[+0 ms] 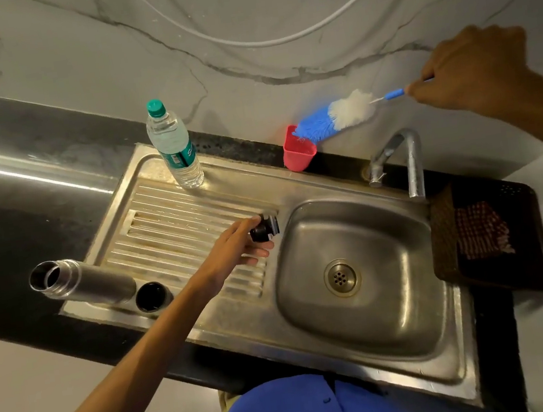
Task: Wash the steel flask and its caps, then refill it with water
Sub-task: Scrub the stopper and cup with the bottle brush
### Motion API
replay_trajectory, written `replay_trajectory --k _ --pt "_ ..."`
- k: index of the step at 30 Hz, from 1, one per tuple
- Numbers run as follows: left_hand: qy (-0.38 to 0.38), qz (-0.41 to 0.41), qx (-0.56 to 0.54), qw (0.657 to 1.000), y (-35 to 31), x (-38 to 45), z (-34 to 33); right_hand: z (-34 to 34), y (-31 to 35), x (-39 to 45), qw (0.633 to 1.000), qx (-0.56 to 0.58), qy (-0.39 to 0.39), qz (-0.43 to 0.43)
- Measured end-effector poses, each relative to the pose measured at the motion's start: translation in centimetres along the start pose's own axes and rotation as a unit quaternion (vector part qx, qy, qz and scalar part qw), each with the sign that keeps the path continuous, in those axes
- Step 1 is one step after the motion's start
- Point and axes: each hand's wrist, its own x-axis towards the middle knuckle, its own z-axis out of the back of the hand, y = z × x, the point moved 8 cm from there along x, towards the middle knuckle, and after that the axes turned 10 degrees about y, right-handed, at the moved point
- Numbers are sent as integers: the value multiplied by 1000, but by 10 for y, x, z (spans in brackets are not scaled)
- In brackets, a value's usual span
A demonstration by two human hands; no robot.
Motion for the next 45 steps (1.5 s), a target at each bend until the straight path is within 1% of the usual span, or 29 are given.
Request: replay_trajectory --k 3,6,9,11,16,19,21,25,28,30,34,35,38,39,41,43,44,45 --pt "-5 15 -33 999 9 11 -1 -6 -22 -6 999 49 11 -18" --pt "-5 31 -112 993 20 29 -3 -16 -40 -13 995 86 39 -30" --pt "-9 40 -201 979 20 48 -8 -23 -58 -26 989 134 66 -11" --pt "-7 28 -247 969 8 60 -17 -23 -72 -43 980 185 76 -12" --pt "10 -13 -297 955 -42 86 -45 -26 -93 -96 941 320 114 2" --pt "10 -26 -291 956 -70 96 -62 -35 -96 -126 921 366 133 1" --pt "32 -29 -275 961 -80 100 -77 -41 -96 -144 920 368 137 -1" --pt "72 -56 -231 969 -86 93 -98 -52 -103 -171 931 351 96 -16" --pt "83 -100 -198 972 -86 86 -110 -71 -95 -190 942 329 55 -31" --pt "65 -126 -210 967 -88 83 -112 -89 -87 -198 941 332 46 -33" --pt "0 -138 -317 938 -91 80 -95 -118 -90 -221 931 357 69 -27" --pt "5 -139 -314 939 -93 77 -96 -121 -92 -226 929 363 69 -25" --pt "79 -153 -202 964 -89 58 -137 -127 -97 -232 921 382 66 -42" --pt "103 -159 -183 965 -86 53 -151 -129 -98 -233 919 385 67 -49" --pt "94 -173 -212 957 -89 50 -154 -131 -99 -241 910 405 72 -49" --pt "43 -178 -293 938 -94 49 -135 -137 -100 -253 900 427 78 -47" --pt "27 -177 -314 932 -95 50 -127 -142 -99 -259 900 426 85 -48" --pt "28 -179 -317 931 -95 50 -124 -147 -97 -263 903 418 91 -48"
